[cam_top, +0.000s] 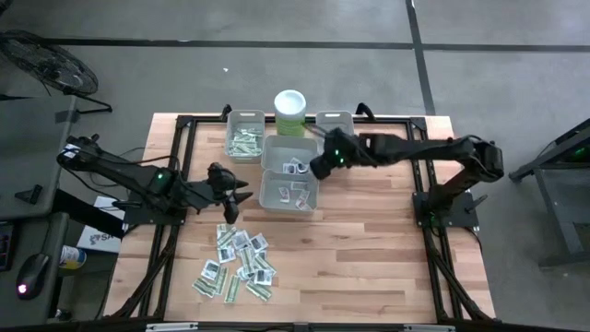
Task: Pick & Place First Aid Supplies
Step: Put the towelette pack into the right bin, then put the bandage pack into the left bin
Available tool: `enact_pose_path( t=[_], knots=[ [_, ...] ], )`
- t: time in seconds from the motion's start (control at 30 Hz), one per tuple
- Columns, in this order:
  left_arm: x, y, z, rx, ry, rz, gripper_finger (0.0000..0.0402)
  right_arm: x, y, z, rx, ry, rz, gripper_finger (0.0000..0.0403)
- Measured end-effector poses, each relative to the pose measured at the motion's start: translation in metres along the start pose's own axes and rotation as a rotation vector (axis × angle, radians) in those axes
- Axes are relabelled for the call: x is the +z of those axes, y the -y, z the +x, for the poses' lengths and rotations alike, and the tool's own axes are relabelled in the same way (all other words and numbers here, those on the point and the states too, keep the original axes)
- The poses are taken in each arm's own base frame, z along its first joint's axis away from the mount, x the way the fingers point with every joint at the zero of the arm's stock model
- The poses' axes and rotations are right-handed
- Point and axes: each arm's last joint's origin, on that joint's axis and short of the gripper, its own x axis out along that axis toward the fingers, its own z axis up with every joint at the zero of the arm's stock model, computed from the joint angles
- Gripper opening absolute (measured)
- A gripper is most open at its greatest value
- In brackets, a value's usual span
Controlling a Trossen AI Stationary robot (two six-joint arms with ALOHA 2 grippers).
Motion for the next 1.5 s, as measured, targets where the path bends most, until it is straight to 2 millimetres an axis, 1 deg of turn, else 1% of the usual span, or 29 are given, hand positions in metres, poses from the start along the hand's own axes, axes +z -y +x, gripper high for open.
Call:
enact_pose_path(
  t=[0.13, 0.23, 0.33, 0.47, 0.57, 0.73, 0.9, 1.03, 1.13, 1.23, 1.5],
  knots=[
    [-0.001, 0.000, 0.001, 0.007, -0.010, 0.005, 0.0166, 0.017, 0.032, 0.010, -0.105, -0.024, 0.023, 0.0000],
    [-0.001, 0.000, 0.001, 0.006, -0.008, -0.010, 0.0166, 0.029, 0.057, 0.019, -0.151, -0.050, 0.069, 0.0000],
    [-0.001, 0.000, 0.001, 0.007, -0.008, -0.035, 0.0166, 0.039, 0.080, 0.026, -0.178, -0.062, 0.131, 0.0000],
    [-0.001, 0.000, 0.001, 0.008, -0.010, -0.072, 0.0166, 0.050, 0.104, 0.033, -0.184, -0.080, 0.189, 0.0000],
    [-0.001, 0.000, 0.001, 0.009, -0.010, -0.126, 0.0166, 0.054, 0.117, 0.039, -0.166, -0.100, 0.198, 0.0000],
    [-0.003, -0.002, 0.001, 0.044, -0.005, -0.273, 0.0166, 0.058, 0.134, 0.051, -0.120, -0.152, 0.255, 0.0000],
    [-0.005, -0.005, 0.000, 0.085, 0.003, -0.416, 0.0166, 0.061, 0.150, 0.055, -0.094, -0.174, 0.299, 0.0000],
    [-0.008, -0.008, 0.000, 0.116, -0.014, -0.494, 0.0166, 0.063, 0.162, 0.058, -0.011, -0.216, 0.272, 0.0004],
    [-0.009, -0.009, 0.000, 0.127, -0.020, -0.533, 0.0166, 0.064, 0.168, 0.060, 0.013, -0.229, 0.244, 0.0022],
    [-0.009, -0.009, 0.000, 0.127, -0.020, -0.556, 0.0166, 0.065, 0.170, 0.062, 0.028, -0.229, 0.212, 0.0053],
    [-0.009, -0.009, 0.001, 0.138, -0.006, -0.592, 0.0166, 0.073, 0.178, 0.061, 0.113, -0.176, 0.165, 0.0169]
  ],
)
